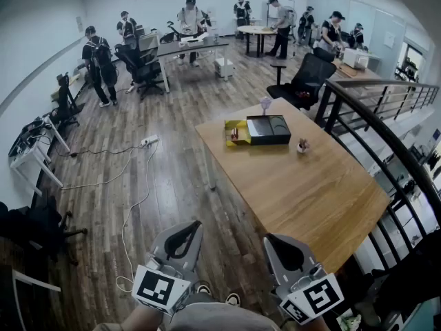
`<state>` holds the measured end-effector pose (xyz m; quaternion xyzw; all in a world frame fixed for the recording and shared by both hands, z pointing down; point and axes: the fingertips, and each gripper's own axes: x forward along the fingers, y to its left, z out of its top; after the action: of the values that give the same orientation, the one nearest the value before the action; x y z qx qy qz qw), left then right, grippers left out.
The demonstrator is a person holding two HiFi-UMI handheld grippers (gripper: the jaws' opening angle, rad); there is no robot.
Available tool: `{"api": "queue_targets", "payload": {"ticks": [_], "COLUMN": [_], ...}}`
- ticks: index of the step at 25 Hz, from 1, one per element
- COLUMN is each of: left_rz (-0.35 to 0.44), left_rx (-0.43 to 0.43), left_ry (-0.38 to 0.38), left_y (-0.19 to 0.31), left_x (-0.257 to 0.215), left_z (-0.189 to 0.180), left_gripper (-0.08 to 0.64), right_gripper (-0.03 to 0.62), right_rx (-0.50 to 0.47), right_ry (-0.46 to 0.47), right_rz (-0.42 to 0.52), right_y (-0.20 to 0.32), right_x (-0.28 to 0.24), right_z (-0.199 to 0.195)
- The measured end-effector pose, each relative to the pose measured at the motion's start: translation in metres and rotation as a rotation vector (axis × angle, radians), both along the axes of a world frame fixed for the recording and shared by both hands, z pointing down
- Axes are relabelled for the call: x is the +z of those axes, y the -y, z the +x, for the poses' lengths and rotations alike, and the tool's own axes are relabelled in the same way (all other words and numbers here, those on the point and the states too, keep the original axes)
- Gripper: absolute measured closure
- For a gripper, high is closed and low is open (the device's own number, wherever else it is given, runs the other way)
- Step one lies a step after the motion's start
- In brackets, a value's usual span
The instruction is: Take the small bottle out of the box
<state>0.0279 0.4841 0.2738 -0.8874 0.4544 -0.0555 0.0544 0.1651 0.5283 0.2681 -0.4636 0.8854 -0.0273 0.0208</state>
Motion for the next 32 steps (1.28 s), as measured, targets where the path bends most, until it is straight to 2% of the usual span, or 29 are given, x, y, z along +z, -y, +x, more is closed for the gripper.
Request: {"api": "queue_targets", "payload": {"ticks": [4, 11, 18, 19, 22, 32], "left_rz": [-0.015, -0.052, -0.03, -0.026, -0.032, -0.052], "left_rx": [0.026, 0.011, -0.013, -0.018, -0.03, -0.051], "left_ry": [-0.022, -0.044, -0.032, -0.029, -0.034, -0.051], "left_y": [-0.001, -0.006, -0.007, -0.006, -0.003, 0.045], "left_x": [0.004, 0.006, 0.01, 0.01, 0.011, 0.017], "left_z": [0.005, 0.003, -0.01, -0.013, -0.018, -0.024], "left_gripper": [0.56, 0.56, 0.56, 0.56, 0.56, 0.56], "right_gripper": [0.58, 0.58, 0.575, 0.551, 0.4, 0.388], "right_rx": [0.006, 0.012, 0.027, 0.031, 0.03, 0.014], "right_ry": [-0.02, -0.033, -0.013, -0.01, -0.015, -0.031], "right_rz": [-0.001, -0.006, 0.009, 0.015, 0.014, -0.03], "right_y": [0.003, 0.003, 0.001, 0.003, 0.01, 0.064], "right_x": [0.003, 0.006, 0.011, 0.01, 0.011, 0.028], "right_z": [-0.002, -0.004, -0.009, -0.01, -0.013, -0.021]}}
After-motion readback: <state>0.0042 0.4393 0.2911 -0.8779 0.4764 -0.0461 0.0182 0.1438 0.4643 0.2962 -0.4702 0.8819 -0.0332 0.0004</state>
